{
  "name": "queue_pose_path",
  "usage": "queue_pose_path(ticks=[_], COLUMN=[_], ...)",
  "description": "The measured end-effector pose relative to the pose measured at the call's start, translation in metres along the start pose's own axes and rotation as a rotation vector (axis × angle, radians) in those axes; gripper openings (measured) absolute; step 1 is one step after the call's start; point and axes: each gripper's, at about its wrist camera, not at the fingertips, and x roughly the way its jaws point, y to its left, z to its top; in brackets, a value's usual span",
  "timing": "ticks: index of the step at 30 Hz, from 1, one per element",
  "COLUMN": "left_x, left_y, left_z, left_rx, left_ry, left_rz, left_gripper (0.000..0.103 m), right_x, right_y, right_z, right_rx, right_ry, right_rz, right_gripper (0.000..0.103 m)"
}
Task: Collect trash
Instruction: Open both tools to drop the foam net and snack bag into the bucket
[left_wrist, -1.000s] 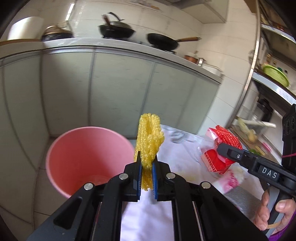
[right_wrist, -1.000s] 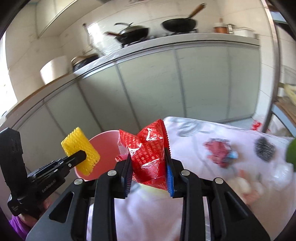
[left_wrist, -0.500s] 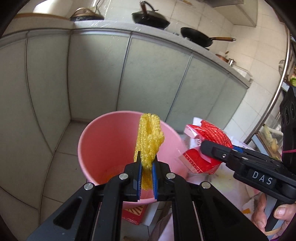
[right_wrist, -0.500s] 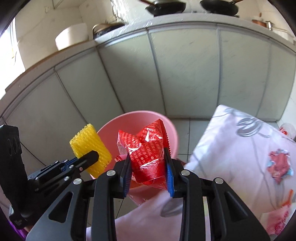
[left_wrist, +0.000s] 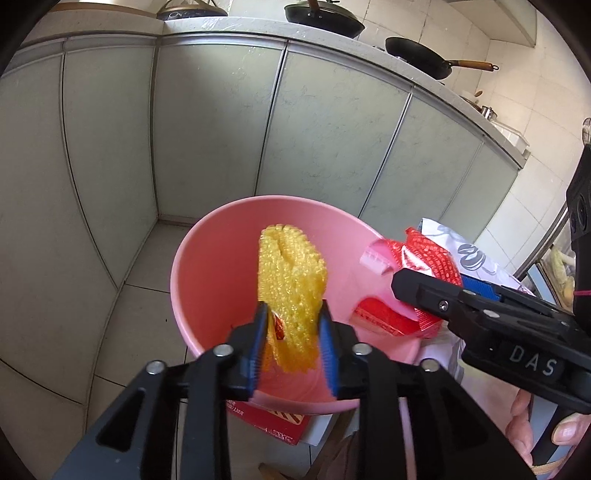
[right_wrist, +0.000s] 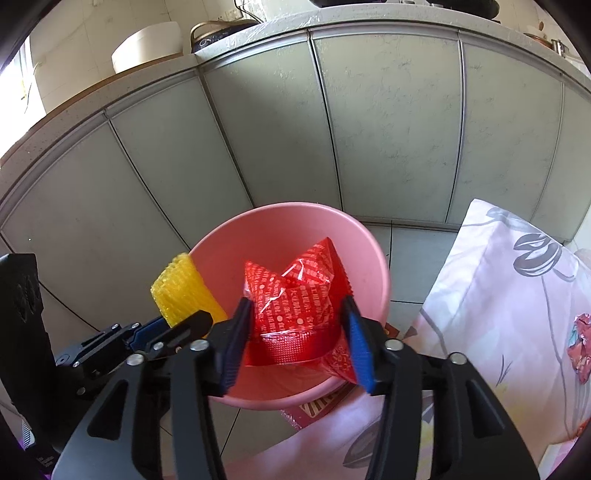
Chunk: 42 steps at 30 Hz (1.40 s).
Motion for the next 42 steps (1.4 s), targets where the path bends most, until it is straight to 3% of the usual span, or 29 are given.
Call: queue_pose_path(ticks=[6, 16, 29, 37, 42], left_x=[-0.003, -0.011, -0.023, -0.038, -0.05], left_y=[0.0, 0.003, 0.005, -0.008, -0.026], left_z=[0.004, 0.005, 0.006, 0.009, 0.01], left_rx=[-0.007, -0.015, -0.018, 0.004, 0.011], left_ry=[-0.014, -0.025, -0.039, -0.054, -0.055], left_rz=[-0.007, -0.02, -0.024, -0.055, -0.113], left_gripper=[0.035, 0.036, 0.036, 0.036, 0.036], right_x=[-0.001, -0.006, -0.018, -0.058, -0.088], right_y=[-0.003, -0.003, -0.004, -0.011, -0.019], right_z=[0.001, 0.003, 0.004, -0.01, -0.025], right_rx=[-0.003, 0.006, 0.01, -0.015, -0.019], right_ry=[-0.002, -0.014, -0.045, -0.103, -0.143], right_rz=[0.021, 0.048, 0.059, -0.034, -0.111], right_gripper=[0.061, 0.068, 0.069, 0.069, 0.069])
